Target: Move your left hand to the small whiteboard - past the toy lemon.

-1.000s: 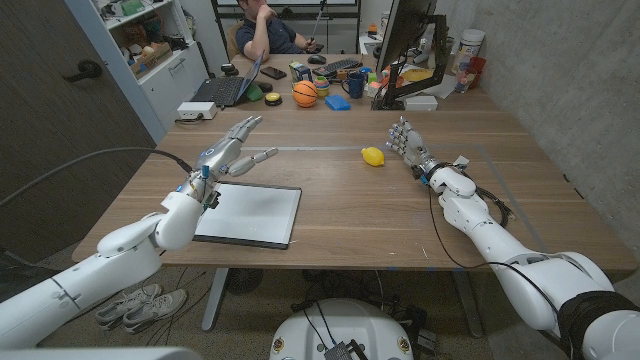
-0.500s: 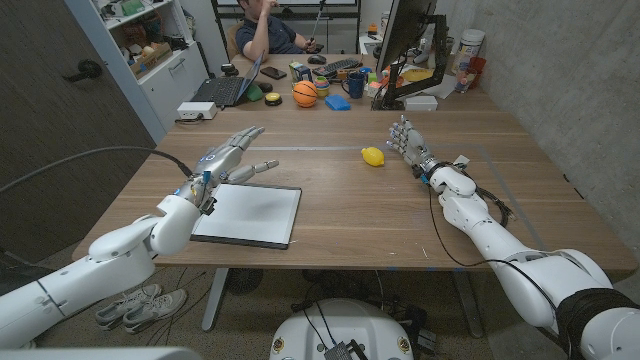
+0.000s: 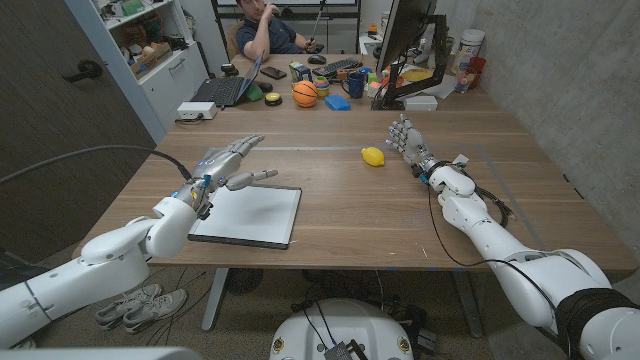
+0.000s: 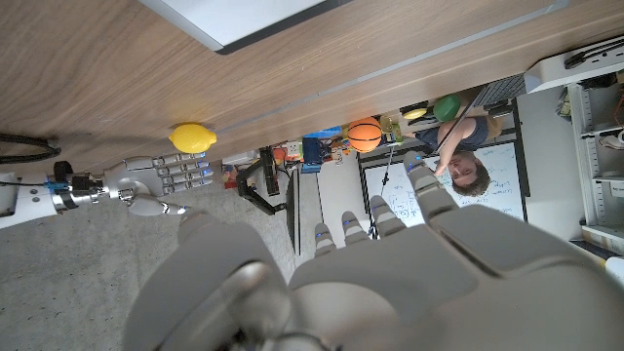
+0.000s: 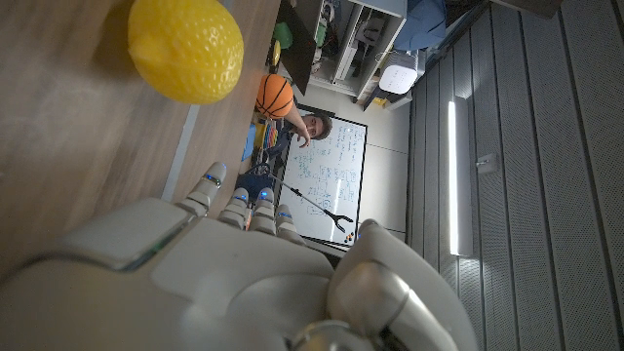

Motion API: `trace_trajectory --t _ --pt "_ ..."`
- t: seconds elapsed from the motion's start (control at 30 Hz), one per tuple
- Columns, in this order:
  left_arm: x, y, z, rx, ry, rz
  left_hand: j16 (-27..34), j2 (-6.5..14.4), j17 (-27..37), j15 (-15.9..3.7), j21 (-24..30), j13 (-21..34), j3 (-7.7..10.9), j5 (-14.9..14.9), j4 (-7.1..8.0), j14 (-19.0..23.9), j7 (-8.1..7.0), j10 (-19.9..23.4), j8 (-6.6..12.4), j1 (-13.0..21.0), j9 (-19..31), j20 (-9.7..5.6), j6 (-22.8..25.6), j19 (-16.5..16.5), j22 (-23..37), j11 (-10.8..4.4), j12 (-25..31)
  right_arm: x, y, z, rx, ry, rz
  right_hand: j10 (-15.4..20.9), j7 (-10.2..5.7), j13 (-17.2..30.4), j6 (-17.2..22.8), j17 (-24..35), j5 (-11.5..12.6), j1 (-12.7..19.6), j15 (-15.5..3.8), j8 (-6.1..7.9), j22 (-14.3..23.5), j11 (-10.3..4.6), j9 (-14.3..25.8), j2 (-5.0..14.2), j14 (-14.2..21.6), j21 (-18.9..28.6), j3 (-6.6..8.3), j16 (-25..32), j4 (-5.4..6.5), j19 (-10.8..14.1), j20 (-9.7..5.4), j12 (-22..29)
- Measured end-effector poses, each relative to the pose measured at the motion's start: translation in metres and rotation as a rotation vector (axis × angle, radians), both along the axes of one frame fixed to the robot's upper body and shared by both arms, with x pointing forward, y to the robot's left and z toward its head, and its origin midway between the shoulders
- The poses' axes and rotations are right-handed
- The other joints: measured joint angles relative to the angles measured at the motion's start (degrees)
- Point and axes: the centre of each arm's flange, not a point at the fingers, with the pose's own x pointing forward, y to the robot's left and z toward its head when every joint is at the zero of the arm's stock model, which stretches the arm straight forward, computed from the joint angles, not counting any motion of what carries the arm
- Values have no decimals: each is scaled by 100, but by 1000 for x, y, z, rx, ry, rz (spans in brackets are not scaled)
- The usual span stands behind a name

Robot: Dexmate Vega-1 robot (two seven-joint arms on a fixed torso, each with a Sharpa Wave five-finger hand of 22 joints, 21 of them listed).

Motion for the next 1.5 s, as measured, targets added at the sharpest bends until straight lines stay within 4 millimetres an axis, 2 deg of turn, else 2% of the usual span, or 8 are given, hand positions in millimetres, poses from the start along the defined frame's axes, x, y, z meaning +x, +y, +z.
trace_trajectory --t 0.2,0.4,0.57,0.73,0.83,1.07,1.23,1.5 --pt "-1 0 -1 12 41 15 74 -6 0 -19 2 0 -33 27 -60 283 1 328 45 95 5 -30 3 229 0 3 87 -2 0 0 1 -6 -3 0 0 0 0 0 0 -22 10 0 0 0 0 -23 10 0 0 0 0 0 0 0" --pt "-1 1 -1 23 86 34 75 -36 0 -25 2 0 -57 27 -85 302 1 433 88 125 4 -31 105 268 0 -39 88 -5 0 -2 4 -9 -7 0 0 0 0 0 0 -22 9 0 0 0 0 -23 9 -2 0 0 0 0 0 0" --pt "-1 1 -1 31 112 48 75 12 0 -37 2 -27 -57 55 -85 382 10 608 122 174 4 -60 281 295 1 -5 88 -6 -1 -3 9 -9 -10 0 0 0 0 0 0 -22 9 0 0 0 0 -23 9 -22 0 0 0 0 0 0" --pt "-1 1 -2 41 140 57 75 101 1 -13 2 -10 -53 101 -89 439 19 666 204 263 30 -126 519 404 1 -47 88 -8 -2 -5 14 -11 -13 0 0 0 0 0 0 -22 9 0 0 0 0 -23 8 -22 0 0 0 0 0 0" --pt "-1 0 -2 47 158 63 75 159 1 -27 2 -10 -19 116 -123 506 9 729 249 322 32 -94 675 499 1 -48 88 -8 -3 -5 16 -10 -15 0 0 0 0 0 0 -22 8 0 0 0 0 -23 8 -22 -23 0 24 0 0 0" --pt "0 -2 -3 62 199 76 120 259 1 -53 39 -10 107 196 -249 771 2 1029 333 654 31 -124 1030 774 2 -87 88 -9 -4 -5 20 -13 -17 0 0 0 0 0 0 -22 8 0 0 0 0 -23 8 -22 -23 0 24 0 0 0" --pt "0 -3 -3 70 217 84 141 291 13 -64 38 -10 170 221 -311 962 19 1263 378 809 31 -142 1277 855 2 -112 91 -8 -5 -7 21 -12 -17 0 0 0 0 0 0 -22 8 0 0 0 0 -23 8 -44 -47 0 0 0 0 0" --pt "0 -5 -3 84 244 96 176 350 17 -65 38 17 280 232 -455 1169 11 1574 476 1117 31 -338 1635 1051 8 -177 127 -8 -6 -7 24 -15 -16 0 0 0 0 0 0 -53 8 0 0 0 0 -54 7 -44 -47 0 0 0 0 0"
